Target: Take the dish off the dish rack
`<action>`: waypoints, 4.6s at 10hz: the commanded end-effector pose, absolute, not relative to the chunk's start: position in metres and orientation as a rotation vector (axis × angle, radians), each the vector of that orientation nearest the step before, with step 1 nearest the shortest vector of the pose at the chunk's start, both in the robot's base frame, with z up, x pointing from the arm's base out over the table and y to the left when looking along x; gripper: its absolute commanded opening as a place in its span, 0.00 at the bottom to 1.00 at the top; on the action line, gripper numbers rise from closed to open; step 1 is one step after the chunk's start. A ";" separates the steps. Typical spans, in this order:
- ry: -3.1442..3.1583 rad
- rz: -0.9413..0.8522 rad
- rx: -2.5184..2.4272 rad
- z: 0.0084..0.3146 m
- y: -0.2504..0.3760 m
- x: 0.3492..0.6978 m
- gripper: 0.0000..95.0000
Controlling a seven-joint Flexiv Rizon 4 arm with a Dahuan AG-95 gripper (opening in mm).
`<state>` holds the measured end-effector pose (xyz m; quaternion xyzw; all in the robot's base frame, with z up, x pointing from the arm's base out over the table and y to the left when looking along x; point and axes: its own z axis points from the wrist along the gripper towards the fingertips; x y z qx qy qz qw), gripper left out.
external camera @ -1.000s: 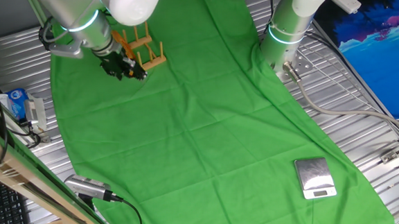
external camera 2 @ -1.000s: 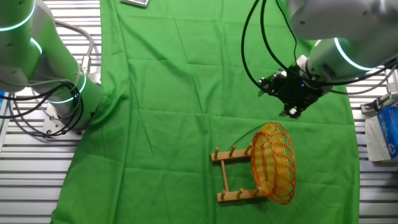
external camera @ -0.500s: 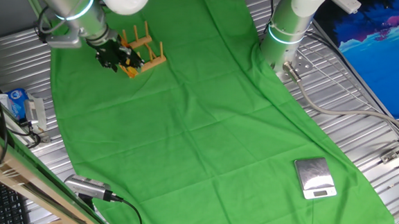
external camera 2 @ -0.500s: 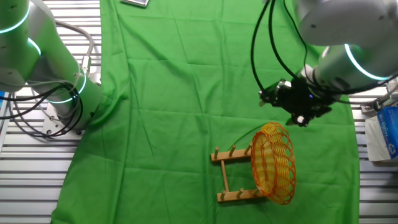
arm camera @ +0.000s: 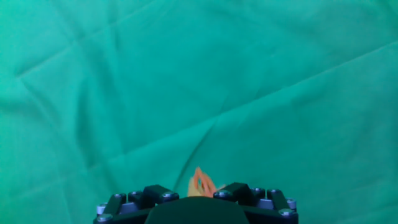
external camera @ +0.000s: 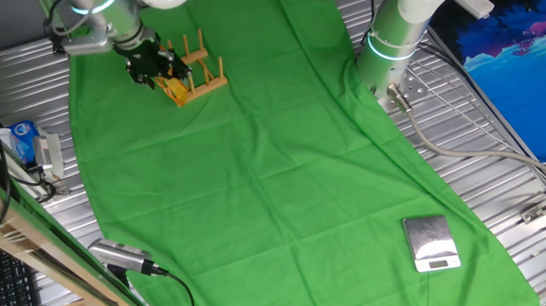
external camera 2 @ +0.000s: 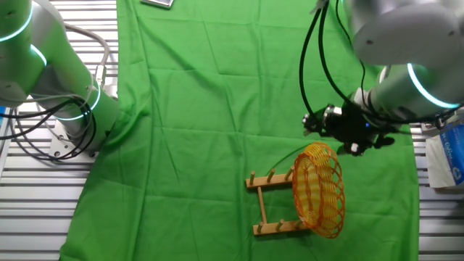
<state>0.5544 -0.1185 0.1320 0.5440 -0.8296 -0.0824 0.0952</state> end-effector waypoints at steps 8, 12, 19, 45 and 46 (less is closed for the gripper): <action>-2.386 -0.224 1.711 0.126 -0.159 0.547 0.80; -2.361 -0.222 1.745 0.124 -0.174 0.545 0.80; -2.375 -0.210 1.711 0.126 -0.177 0.542 1.00; -2.278 -0.170 1.957 0.113 -0.189 0.547 0.80; -2.280 -0.171 1.957 0.113 -0.189 0.546 0.80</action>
